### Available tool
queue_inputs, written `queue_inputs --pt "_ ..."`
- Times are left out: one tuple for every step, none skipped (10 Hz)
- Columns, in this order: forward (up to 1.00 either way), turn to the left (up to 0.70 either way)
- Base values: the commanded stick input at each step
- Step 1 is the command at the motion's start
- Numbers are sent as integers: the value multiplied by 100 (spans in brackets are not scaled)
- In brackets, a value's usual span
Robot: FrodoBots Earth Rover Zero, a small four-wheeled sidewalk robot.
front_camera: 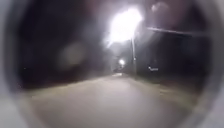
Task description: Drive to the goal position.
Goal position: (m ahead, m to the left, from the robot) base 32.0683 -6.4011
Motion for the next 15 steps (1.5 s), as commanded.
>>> queue_inputs --pt "100 0" --pt "100 0" --pt "100 0" --pt "100 0" --pt "100 0" --pt "100 0" --pt "100 0" --pt "100 0" --pt "100 0" --pt "100 0" --pt "100 0" --pt "100 0" --pt "100 0" --pt "100 0" --pt "100 0"
